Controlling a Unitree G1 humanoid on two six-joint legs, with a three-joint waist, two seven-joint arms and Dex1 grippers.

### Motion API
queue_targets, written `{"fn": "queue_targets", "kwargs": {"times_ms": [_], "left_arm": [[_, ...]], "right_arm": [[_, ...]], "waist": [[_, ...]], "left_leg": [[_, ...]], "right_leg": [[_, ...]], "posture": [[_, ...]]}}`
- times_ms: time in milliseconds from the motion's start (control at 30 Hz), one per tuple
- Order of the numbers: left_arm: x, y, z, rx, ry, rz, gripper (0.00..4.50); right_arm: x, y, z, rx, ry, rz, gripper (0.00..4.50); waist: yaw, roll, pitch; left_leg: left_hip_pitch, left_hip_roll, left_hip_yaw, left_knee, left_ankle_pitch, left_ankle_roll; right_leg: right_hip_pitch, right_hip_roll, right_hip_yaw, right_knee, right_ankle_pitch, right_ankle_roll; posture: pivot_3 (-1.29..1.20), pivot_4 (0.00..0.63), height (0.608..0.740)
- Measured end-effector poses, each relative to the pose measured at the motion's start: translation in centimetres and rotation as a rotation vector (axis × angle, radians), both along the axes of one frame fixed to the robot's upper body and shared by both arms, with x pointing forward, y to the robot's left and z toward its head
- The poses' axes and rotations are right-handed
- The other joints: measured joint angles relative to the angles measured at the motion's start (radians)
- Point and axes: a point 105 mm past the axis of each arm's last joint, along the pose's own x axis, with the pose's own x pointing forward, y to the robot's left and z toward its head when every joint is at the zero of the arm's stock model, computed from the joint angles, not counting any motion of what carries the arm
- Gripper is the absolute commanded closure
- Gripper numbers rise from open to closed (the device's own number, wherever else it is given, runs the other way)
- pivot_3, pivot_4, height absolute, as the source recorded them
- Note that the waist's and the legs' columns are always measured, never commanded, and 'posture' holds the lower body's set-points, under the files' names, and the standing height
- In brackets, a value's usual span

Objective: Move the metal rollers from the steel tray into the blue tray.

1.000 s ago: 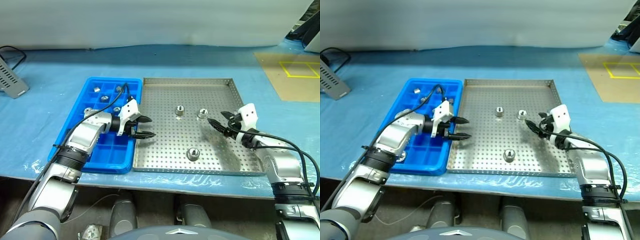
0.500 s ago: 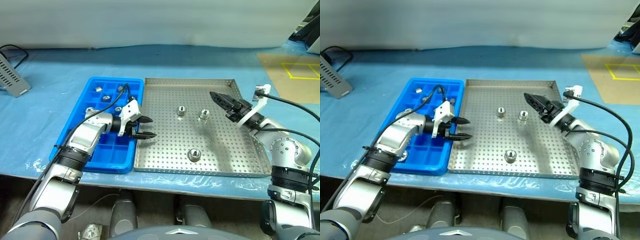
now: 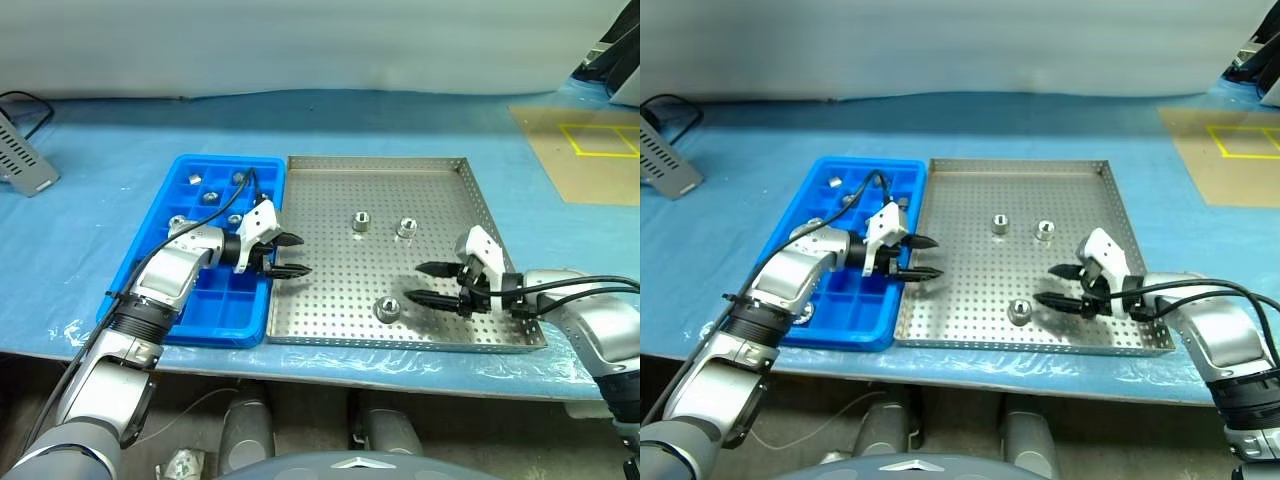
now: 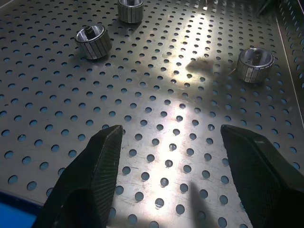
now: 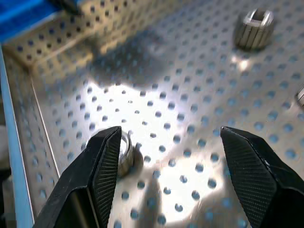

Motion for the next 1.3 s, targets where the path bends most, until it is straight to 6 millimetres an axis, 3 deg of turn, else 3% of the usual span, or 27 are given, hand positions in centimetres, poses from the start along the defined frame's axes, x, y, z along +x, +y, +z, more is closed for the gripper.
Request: {"fn": "queue_targets", "kwargs": {"times_ms": [333,667,967,1167,1300], "left_arm": [[0.0,0.0,0.0,-0.005,-0.003,0.013,1.01],[-0.3,0.2,0.0,-0.006,-0.008,0.019,1.01],[-0.2,0.4,-0.1,0.002,-0.011,0.022,1.01],[-0.2,0.5,-0.2,0.008,-0.019,0.024,1.01],[-0.2,0.4,-0.1,0.008,-0.023,0.017,1.01]], "right_arm": [[-1.1,1.8,-1.9,-0.009,0.051,0.079,1.05],[-2.3,4.6,0.0,0.007,0.069,0.145,1.05],[-2.9,5.4,-1.3,-0.059,0.137,0.152,1.05],[-2.7,10.8,-1.4,-0.084,0.094,0.197,1.05],[-2.8,11.9,-1.3,-0.127,0.086,0.182,1.05]], "waist": [[0.001,0.000,0.000],[0.000,0.000,0.000],[-0.001,0.000,0.000],[0.000,0.000,0.000],[0.002,0.000,0.000]], "left_leg": [[0.000,0.000,0.000,0.000,0.000,0.001],[0.001,0.000,0.000,-0.001,0.000,0.000],[0.002,0.000,0.000,-0.002,0.000,-0.001],[0.006,0.000,0.000,-0.010,0.004,-0.007],[0.006,0.000,0.000,-0.011,0.004,-0.007]], "right_leg": [[0.000,0.000,0.000,0.000,0.000,0.000],[0.000,0.000,0.000,0.000,0.000,0.000],[0.000,0.000,0.000,0.000,0.000,0.000],[0.000,0.001,0.001,0.000,0.000,0.000],[0.000,0.001,0.001,0.000,-0.001,-0.001]], "posture": [[-0.17,0.150,0.740],[-0.17,0.150,0.740],[-0.17,0.150,0.740],[-0.17,0.150,0.740],[-0.17,0.150,0.740]]}}
